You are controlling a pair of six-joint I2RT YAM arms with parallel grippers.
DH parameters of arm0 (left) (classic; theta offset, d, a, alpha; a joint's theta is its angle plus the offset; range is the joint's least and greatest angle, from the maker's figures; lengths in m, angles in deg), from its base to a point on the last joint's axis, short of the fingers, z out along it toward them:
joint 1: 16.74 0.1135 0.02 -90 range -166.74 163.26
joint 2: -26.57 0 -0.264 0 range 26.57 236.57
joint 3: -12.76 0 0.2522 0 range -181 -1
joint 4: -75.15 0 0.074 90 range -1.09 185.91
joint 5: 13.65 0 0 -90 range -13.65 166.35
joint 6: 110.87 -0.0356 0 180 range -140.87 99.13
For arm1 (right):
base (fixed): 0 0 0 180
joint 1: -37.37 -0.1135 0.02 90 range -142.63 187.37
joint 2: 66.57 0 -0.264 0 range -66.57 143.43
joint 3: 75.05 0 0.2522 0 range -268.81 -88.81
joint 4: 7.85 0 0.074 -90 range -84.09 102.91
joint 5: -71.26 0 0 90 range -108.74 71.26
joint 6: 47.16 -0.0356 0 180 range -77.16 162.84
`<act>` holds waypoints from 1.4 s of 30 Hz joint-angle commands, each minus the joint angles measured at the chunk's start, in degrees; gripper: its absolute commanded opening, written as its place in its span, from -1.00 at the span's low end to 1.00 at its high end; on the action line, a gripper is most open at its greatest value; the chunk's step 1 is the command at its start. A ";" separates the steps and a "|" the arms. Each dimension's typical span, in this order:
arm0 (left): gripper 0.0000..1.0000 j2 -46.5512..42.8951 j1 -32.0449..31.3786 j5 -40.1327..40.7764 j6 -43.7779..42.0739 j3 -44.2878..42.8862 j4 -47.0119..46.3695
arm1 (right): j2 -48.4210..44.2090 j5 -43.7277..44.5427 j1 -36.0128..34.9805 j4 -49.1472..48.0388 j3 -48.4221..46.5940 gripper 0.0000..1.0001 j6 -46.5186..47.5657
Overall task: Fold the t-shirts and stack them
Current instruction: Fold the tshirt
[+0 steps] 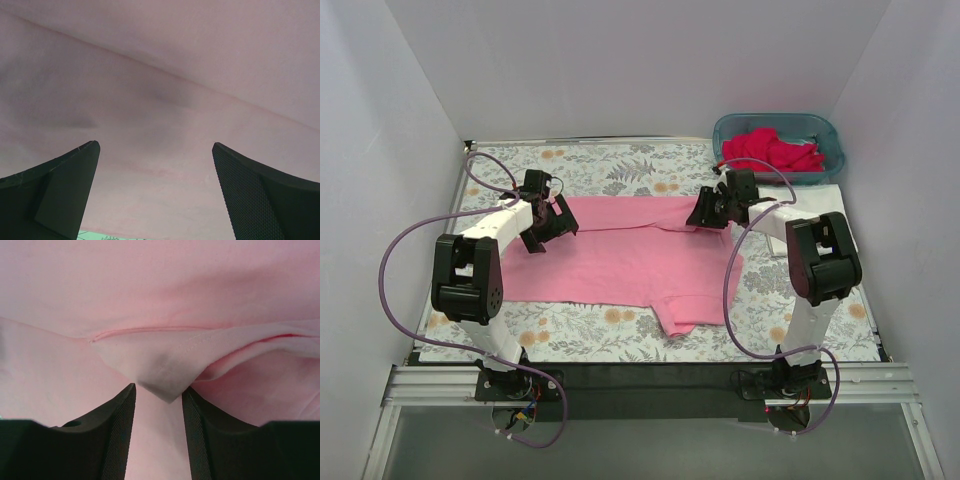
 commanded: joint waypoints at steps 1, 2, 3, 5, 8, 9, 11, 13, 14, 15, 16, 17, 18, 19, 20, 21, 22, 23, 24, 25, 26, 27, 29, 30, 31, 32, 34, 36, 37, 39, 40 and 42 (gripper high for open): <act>0.77 -1.63 -0.32 -0.30 -0.55 0.79 -0.69 | 1.55 -1.84 0.00 -3.20 -2.31 -0.18 0.33; 0.77 -1.63 -0.32 -0.30 -0.55 0.79 -0.69 | 1.55 -2.11 0.08 -3.28 -2.31 -0.18 0.33; 0.77 -1.63 -0.32 -0.30 -0.47 0.88 -0.69 | 1.46 -2.28 0.00 -3.37 -1.96 -0.19 0.33; 0.77 -1.64 -0.32 -0.48 -0.47 0.88 -0.78 | 1.37 -3.42 0.08 -3.37 -1.52 -0.26 0.33; 0.77 -1.72 -0.32 -0.57 -0.47 0.79 -0.61 | 0.67 -5.18 -0.09 -3.37 -0.99 -0.35 -0.19; 0.77 -1.72 -0.32 -0.48 -0.47 0.79 -0.61 | 0.23 -5.62 -0.18 -3.37 -0.82 -0.36 -0.37; 0.77 -1.63 -0.32 -0.74 -0.38 0.88 -0.61 | -0.30 -6.59 -0.09 -3.37 -0.55 -0.39 -0.90; 0.77 -1.64 -0.32 -1.18 -0.29 0.88 -0.61 | -1.00 -7.38 -0.09 -3.20 -0.29 -0.47 -1.60; 0.77 -1.72 -0.32 -1.27 -0.38 0.88 -0.61 | -1.26 -8.08 -0.01 -3.20 -0.38 -0.51 -2.04; 0.77 -1.72 -0.32 -1.36 -0.38 0.88 -0.61 | -1.79 -8.52 0.00 -3.28 -0.38 -0.55 -2.47; 0.77 -1.64 -0.32 -1.44 -0.29 0.88 -0.61 | -2.14 -8.96 -0.09 -3.20 -0.29 -0.62 -3.00; 0.77 -1.81 -0.32 -1.62 -0.29 0.80 -0.61 | -2.32 -10.18 -0.01 -3.20 -0.20 -0.63 -4.49; 0.77 -1.81 -0.32 -1.62 -0.29 0.79 -0.52 | -3.02 -10.89 0.00 -3.11 -0.20 -0.64 -5.28; 0.77 -1.90 -0.32 -1.62 -0.29 0.79 -0.52 | -3.28 -11.42 -0.09 -2.41 -0.20 -0.64 -6.42; 0.77 -1.99 -0.32 -1.62 -0.29 0.62 -0.52 | -3.55 -12.64 -0.09 -1.62 -0.20 -0.65 -8.35; 0.77 -1.99 -0.32 -1.79 -0.38 0.62 -0.35 | -3.90 -13.18 -0.09 -0.92 -0.46 -0.65 -9.32; 0.77 -1.99 -0.32 -1.80 -0.38 0.62 -0.17 | -4.08 -13.62 -0.18 -0.04 -0.55 -0.66 -10.03; 0.77 -1.90 -0.32 -2.14 -0.38 0.53 -0.17 | -4.69 -13.71 -0.27 2.32 -0.55 -0.66 -11.26; 0.77 -1.90 -0.32 -2.15 -0.47 0.62 -0.17 | -4.95 -13.62 -0.27 3.38 -0.29 -0.66 -11.79; 0.77 -1.90 -0.32 -2.15 -0.47 0.53 0.01 | -5.30 -13.54 -0.27 4.35 -0.12 -0.63 -12.23; 0.77 -1.90 -0.32 -2.23 -0.47 0.70 0.01 | -5.48 -13.45 -0.27 5.93 -0.03 -0.61 -12.58; 0.77 -1.81 -0.32 -2.32 -0.47 0.79 0.10 | -5.75 -13.53 -0.36 6.64 0.50 -0.57 -12.76; 0.77 -1.81 -0.32 -2.59 -0.47 0.97 0.10 | -5.66 -14.32 -0.44 7.78 1.11 -0.44 -12.50; 0.77 -1.72 -0.32 -2.67 -0.47 1.14 0.10 | -5.40 -14.76 -0.44 8.57 1.46 -0.40 -11.80; 0.77 -1.81 -0.32 -3.02 -0.47 1.15 0.10 | -5.22 -15.29 -0.53 9.01 1.99 -0.34 -11.27; 0.77 -1.64 -0.32 -3.03 -0.47 1.23 0.10 | -4.96 -16.16 -0.53 9.45 2.17 -0.32 -10.66; 0.77 -1.64 -0.32 -3.03 -0.55 1.15 0.36 | -4.78 -16.52 -0.62 11.30 1.74 -0.28 -8.03; 0.77 -1.81 -0.41 -3.03 -0.73 0.97 0.45 | -5.57 -15.04 -0.62 13.58 0.86 -0.28 -5.66; 0.77 -1.90 -0.49 -4.59 -0.73 0.88 0.53 | -6.01 -13.64 -0.45 16.11 -0.02 -0.27 -3.03; 0.77 -1.90 -0.58 -4.70 -0.82 0.62 0.71 | -7.68 -9.15 0.17 17.63 -1.25 -0.26 -1.43; 0.76 -1.90 -0.67 -4.96 -0.73 0.27 0.80 | -8.20 -8.01 1.39 17.89 -1.26 -0.23 -0.99; 0.77 -1.90 -0.76 -5.75 -0.73 0.01 0.80 | -9.52 -5.37 2.80 17.98 -1.26 -0.22 -0.02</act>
